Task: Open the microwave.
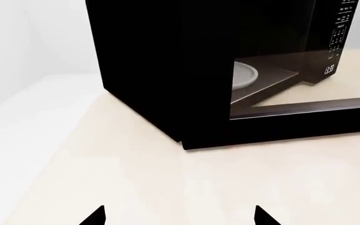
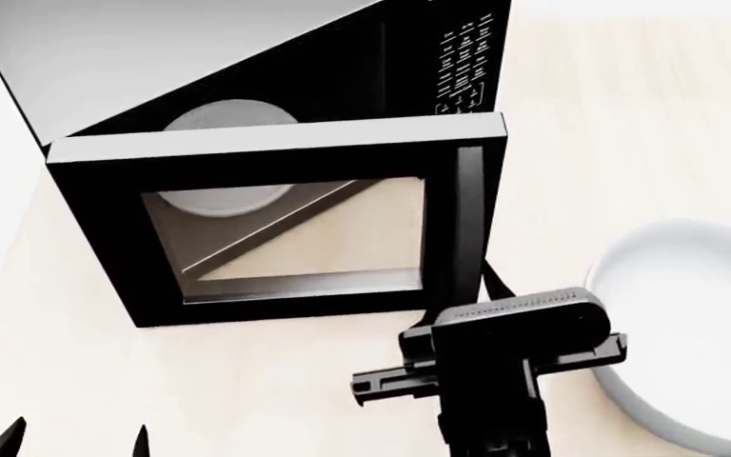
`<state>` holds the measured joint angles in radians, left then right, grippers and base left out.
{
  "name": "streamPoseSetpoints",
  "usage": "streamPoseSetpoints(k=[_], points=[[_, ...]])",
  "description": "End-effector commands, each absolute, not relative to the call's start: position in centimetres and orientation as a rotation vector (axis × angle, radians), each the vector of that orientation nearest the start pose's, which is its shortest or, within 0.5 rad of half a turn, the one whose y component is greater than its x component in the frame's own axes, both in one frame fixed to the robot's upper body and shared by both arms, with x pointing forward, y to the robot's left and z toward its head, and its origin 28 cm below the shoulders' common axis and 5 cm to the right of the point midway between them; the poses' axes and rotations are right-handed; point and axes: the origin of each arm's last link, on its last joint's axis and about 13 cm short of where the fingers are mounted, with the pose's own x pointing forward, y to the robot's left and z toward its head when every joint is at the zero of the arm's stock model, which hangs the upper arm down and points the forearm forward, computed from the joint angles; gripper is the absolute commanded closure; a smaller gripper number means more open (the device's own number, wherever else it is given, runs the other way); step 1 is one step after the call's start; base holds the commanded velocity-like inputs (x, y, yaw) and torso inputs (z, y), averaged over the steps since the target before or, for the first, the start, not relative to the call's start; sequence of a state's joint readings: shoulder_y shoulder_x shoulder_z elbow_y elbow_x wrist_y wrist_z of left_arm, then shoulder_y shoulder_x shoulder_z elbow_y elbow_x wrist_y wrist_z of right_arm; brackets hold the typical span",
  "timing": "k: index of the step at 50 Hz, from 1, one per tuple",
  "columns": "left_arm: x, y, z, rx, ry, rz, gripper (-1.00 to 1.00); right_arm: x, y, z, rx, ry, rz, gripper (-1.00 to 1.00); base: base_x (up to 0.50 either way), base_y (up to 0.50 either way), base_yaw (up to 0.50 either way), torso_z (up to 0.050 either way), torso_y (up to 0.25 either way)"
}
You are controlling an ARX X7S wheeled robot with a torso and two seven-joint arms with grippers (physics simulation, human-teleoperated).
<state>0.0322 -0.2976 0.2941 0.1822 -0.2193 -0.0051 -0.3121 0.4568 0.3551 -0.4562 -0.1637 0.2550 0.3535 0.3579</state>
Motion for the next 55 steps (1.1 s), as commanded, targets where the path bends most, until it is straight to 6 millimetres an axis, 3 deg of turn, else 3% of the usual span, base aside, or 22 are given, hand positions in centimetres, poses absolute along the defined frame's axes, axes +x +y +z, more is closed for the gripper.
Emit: streamPoseSetpoints(k=[1, 3, 4, 18, 41, 46, 55], points=[[19.5, 20.9, 3.7, 0.032, -0.072, -0.015, -1.0, 27.3, -6.5, 11.7, -0.114, -0.176, 0.273, 1.0, 0.0, 0.0, 0.0, 0.0, 0.0], [19.5, 20.9, 3.7, 0.033, -0.072, -0.016, -1.0, 27.3, -6.5, 11.6, -0.116, -0.169, 0.279, 1.0, 0.0, 0.0, 0.0, 0.0, 0.0], [19.5, 20.9, 3.7, 0.033, -0.072, -0.017, -1.0, 27.3, -6.5, 11.6, -0.124, -0.166, 0.272, -1.0, 0.0, 0.0, 0.0, 0.0, 0.0], [19.6, 20.9, 3.7, 0.034, -0.07, -0.014, -1.0, 27.1, -7.0, 11.6, -0.092, -0.165, 0.253, -1.0, 0.0, 0.0, 0.0, 0.001, 0.001], [19.4, 20.8, 3.8, 0.032, -0.074, -0.018, -1.0, 26.3, -10.0, 12.8, -0.052, -0.204, 0.155, -1.0, 0.0, 0.0, 0.0, 0.0, 0.0], [19.5, 20.8, 3.8, 0.032, -0.074, -0.019, -1.0, 25.7, -10.3, 12.9, -0.046, -0.211, 0.15, -1.0, 0.0, 0.0, 0.0, 0.0, 0.0], [19.5, 20.8, 3.7, 0.032, -0.072, -0.023, -1.0, 22.7, -9.9, 15.2, -0.055, -0.246, 0.197, -1.0, 0.0, 0.0, 0.0, 0.0, 0.0]])
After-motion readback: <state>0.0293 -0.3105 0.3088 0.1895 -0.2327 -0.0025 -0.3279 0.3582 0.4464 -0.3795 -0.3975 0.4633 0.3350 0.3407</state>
